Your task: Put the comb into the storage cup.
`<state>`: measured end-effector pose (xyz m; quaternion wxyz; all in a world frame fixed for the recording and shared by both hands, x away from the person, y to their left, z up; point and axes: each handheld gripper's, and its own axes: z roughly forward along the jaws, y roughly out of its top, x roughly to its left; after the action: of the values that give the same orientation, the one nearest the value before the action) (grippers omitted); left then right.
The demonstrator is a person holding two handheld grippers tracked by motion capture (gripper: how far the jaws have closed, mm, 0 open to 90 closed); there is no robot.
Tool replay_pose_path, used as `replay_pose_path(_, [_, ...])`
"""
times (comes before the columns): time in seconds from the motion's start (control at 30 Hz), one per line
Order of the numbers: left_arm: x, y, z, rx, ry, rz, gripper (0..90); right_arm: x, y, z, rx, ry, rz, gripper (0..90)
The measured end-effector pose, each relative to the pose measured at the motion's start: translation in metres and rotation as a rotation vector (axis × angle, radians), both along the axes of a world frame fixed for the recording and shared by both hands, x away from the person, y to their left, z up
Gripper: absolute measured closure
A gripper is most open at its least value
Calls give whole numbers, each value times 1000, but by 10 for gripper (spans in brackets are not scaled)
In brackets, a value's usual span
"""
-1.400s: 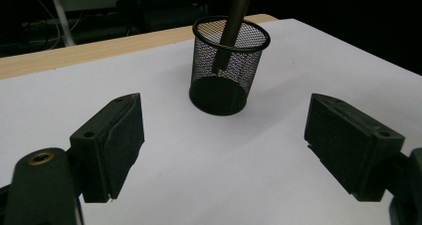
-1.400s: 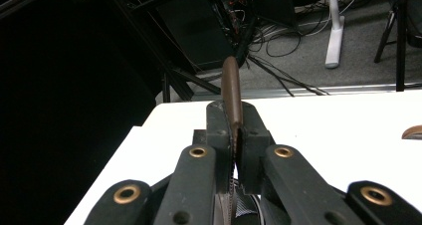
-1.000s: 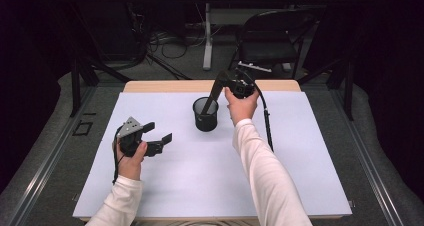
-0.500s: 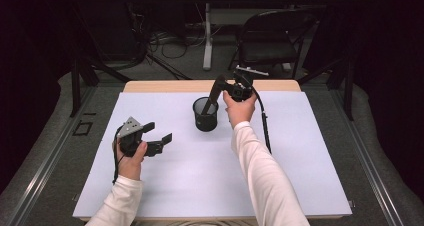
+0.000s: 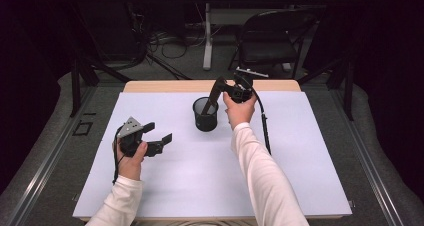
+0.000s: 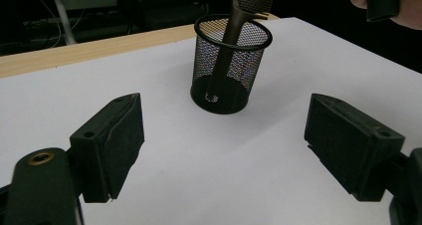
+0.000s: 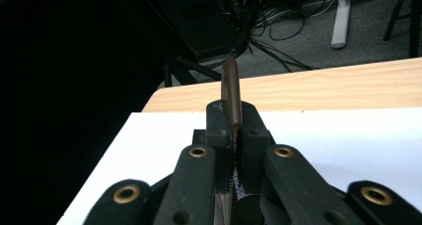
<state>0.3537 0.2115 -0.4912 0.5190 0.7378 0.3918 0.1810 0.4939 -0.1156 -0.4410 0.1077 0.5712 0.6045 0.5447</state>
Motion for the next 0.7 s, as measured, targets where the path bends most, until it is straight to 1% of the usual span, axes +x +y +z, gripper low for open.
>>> replay_pose_path(0.23, [0,0,0,3,-1,-1,160,1,-7,-4,30,14,-10,868])
replay_pose_path(0.5, [1,-1,-1,3,1,-4,160,2,-15,-8,34,25,-19,869])
replay_pose_path(0.7, [1,-1,-1,5,1,-3,160,2,-18,-9,28,34,-19,868])
